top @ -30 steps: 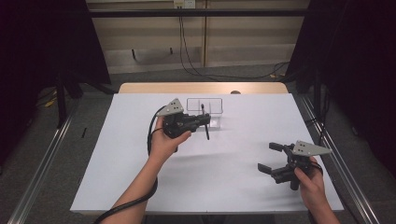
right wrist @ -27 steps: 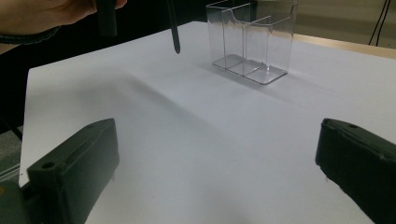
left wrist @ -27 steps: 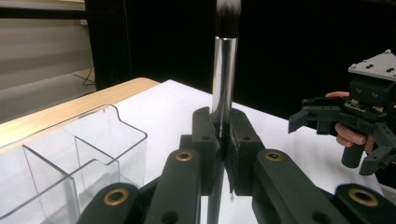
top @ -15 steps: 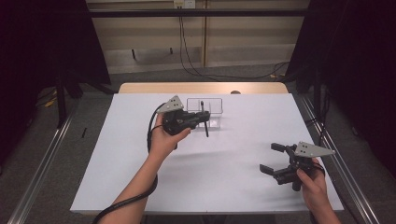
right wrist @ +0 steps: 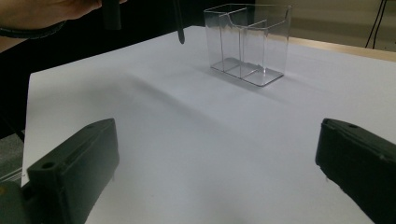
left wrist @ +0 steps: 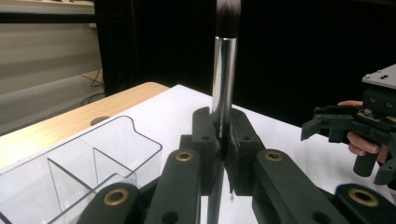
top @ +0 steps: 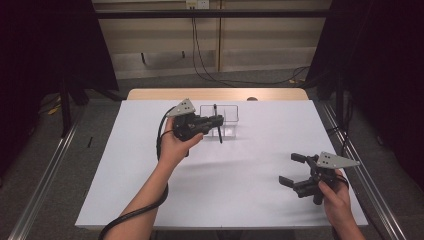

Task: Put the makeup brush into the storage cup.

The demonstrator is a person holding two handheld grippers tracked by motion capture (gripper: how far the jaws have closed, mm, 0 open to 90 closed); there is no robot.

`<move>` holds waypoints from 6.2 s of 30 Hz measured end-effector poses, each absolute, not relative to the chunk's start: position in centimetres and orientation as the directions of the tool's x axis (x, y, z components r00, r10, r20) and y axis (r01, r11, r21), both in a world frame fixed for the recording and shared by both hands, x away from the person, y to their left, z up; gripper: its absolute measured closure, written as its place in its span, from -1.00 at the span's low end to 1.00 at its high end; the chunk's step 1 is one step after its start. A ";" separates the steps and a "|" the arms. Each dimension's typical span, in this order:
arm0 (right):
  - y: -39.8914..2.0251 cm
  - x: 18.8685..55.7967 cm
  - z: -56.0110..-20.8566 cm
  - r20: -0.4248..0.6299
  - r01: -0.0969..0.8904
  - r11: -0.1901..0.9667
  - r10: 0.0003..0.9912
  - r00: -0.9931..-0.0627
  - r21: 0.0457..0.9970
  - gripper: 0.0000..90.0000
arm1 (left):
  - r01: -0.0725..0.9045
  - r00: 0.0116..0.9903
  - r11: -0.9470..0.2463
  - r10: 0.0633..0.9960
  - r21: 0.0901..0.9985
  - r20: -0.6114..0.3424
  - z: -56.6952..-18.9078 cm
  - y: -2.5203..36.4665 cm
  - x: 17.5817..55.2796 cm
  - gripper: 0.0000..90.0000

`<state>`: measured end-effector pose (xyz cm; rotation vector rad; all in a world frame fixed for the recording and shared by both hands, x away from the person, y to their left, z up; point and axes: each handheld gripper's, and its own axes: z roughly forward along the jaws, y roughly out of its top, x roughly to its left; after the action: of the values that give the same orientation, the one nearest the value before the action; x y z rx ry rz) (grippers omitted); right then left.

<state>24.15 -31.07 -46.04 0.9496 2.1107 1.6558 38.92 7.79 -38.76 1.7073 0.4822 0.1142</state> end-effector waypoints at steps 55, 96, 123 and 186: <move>-31.3 24.1 -46.1 0.156 0.309 0.125 0.655 -0.739 0.943 -1.00 | 0.221 0.887 -0.140 0.439 0.965 -0.140 -36.3 8.0 41.6 0.86; -31.4 24.0 -46.1 0.152 0.302 0.124 0.650 -0.744 0.945 -1.00 | 0.225 0.863 -0.136 0.487 0.965 -0.132 -35.8 7.1 43.6 0.86; -31.3 24.0 -46.1 0.150 0.296 0.128 0.639 -0.755 0.946 -1.00 | 0.227 0.849 -0.121 0.510 0.966 -0.136 -35.7 6.3 44.8 0.86; -31.4 23.9 -46.0 0.139 0.283 0.131 0.632 -0.762 0.950 -1.00 | 0.254 0.784 -0.116 0.606 0.960 -0.135 -38.0 5.9 46.1 0.85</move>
<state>23.87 -31.41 -45.97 0.8914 2.1168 1.6704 46.14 5.91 -37.96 1.7001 0.6815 0.3419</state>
